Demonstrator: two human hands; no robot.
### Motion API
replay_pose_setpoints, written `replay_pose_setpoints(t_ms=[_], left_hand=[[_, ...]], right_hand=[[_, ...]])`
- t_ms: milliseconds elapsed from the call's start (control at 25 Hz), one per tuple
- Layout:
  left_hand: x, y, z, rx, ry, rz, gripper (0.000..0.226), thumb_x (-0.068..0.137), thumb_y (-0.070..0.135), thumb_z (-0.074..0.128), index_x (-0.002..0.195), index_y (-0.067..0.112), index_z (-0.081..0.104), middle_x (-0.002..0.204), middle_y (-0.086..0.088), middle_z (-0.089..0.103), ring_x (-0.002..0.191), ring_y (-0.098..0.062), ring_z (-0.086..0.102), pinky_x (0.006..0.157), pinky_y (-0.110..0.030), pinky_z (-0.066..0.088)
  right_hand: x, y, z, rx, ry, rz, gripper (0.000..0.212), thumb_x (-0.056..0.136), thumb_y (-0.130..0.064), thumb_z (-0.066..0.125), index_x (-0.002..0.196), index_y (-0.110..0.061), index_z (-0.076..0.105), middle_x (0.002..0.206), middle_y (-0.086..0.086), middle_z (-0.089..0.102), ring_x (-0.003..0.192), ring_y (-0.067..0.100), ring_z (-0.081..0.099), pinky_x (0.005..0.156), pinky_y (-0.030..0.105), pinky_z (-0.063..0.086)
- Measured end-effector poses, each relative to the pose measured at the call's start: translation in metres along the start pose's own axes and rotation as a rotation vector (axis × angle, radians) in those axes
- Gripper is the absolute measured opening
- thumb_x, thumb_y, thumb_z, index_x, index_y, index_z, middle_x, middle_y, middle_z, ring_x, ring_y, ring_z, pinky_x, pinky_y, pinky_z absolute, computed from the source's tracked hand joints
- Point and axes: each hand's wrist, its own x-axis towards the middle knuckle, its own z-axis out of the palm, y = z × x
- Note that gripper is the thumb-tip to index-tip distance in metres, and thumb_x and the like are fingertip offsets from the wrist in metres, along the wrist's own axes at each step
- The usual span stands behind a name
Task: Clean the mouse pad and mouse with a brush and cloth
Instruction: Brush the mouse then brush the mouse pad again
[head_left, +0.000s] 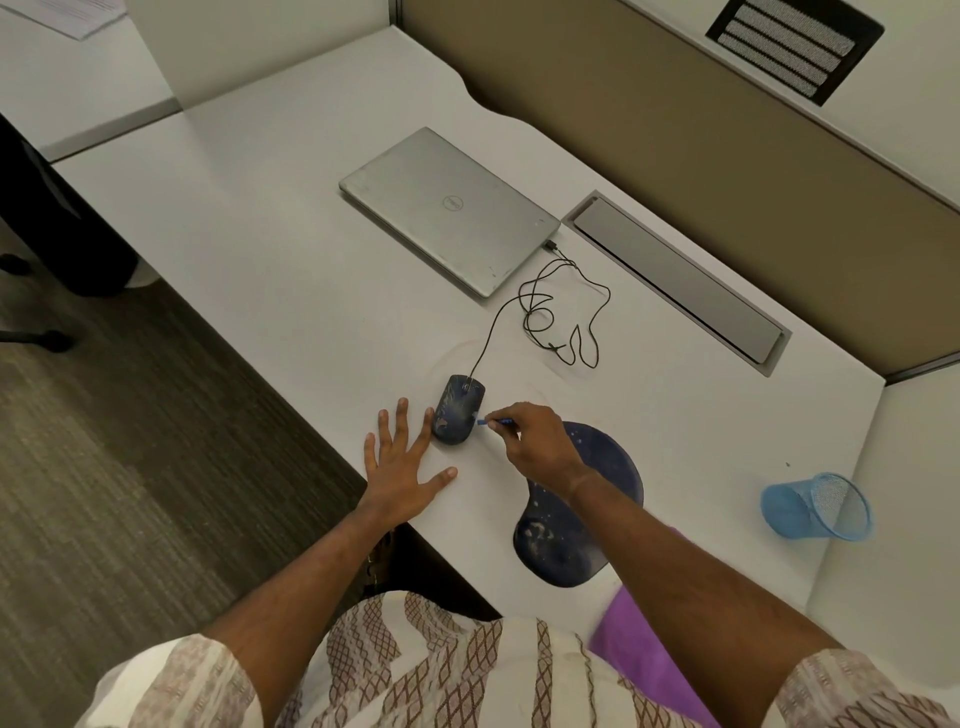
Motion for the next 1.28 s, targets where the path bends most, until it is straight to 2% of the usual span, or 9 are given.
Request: replay_pose_setpoints(t_ms=[80,280,600,720,880,1040,1280], left_hand=[[0.000,0.000,-0.001,0.002,0.001,0.002,0.095,0.091,0.072,0.040,0.152,0.038,-0.023,0.153,0.002,-0.046,0.141,-0.027,-0.042,0.119,-0.054,-0.015],[0.000,-0.001,0.001,-0.006,-0.001,0.008,0.095,0.090,0.073,0.041,0.152,0.039,-0.023,0.153,0.003,-0.046,0.140,-0.026,-0.042,0.118,-0.053,-0.017],[0.003,-0.006,0.007,0.001,0.016,0.011,0.096,0.088,0.076,0.039,0.151,0.041,-0.024,0.151,0.007,-0.048,0.139,-0.023,-0.045,0.117,-0.053,-0.018],[0.005,-0.007,0.008,0.000,0.016,0.012,0.096,0.088,0.077,0.038,0.150,0.043,-0.026,0.151,0.007,-0.048,0.139,-0.023,-0.045,0.117,-0.053,-0.017],[0.006,-0.007,0.008,-0.001,0.015,0.011,0.095,0.088,0.077,0.038,0.150,0.042,-0.026,0.151,0.007,-0.048,0.139,-0.023,-0.046,0.118,-0.054,-0.017],[0.005,-0.007,0.008,-0.003,0.013,0.014,0.096,0.088,0.077,0.039,0.150,0.043,-0.026,0.152,0.007,-0.048,0.139,-0.023,-0.045,0.117,-0.053,-0.018],[0.005,-0.007,0.007,-0.002,0.016,0.014,0.096,0.088,0.077,0.038,0.150,0.043,-0.026,0.151,0.007,-0.048,0.138,-0.023,-0.046,0.116,-0.052,-0.019]], right_hand=[[0.002,0.001,-0.004,-0.012,-0.004,0.007,0.021,0.095,-0.025,0.061,0.110,-0.018,0.074,0.102,0.000,0.072,0.084,0.008,0.058,0.081,0.030,0.052],[0.023,-0.012,-0.014,0.052,0.150,-0.027,0.019,0.093,-0.023,0.065,0.109,-0.021,0.075,0.098,-0.001,0.072,0.086,0.010,0.063,0.077,0.022,0.048],[0.028,-0.003,-0.009,-0.006,-0.002,0.054,0.023,0.095,-0.020,0.062,0.113,-0.015,0.074,0.100,0.005,0.072,0.087,0.018,0.062,0.074,0.025,0.045],[0.029,0.001,-0.015,-0.016,-0.015,0.066,0.021,0.095,-0.020,0.062,0.111,-0.013,0.074,0.101,0.005,0.072,0.089,0.017,0.063,0.081,0.030,0.052],[0.029,0.008,-0.016,-0.044,-0.058,0.105,0.022,0.095,-0.018,0.062,0.112,-0.011,0.073,0.107,0.006,0.072,0.095,0.018,0.064,0.086,0.026,0.051],[0.038,-0.004,-0.020,-0.021,0.054,0.034,0.023,0.095,-0.020,0.061,0.114,-0.014,0.073,0.101,0.004,0.071,0.091,0.017,0.063,0.083,0.030,0.052],[0.040,-0.004,-0.016,-0.096,-0.077,0.077,0.024,0.096,-0.016,0.059,0.117,-0.015,0.072,0.102,0.006,0.070,0.090,0.021,0.063,0.079,0.030,0.053]])
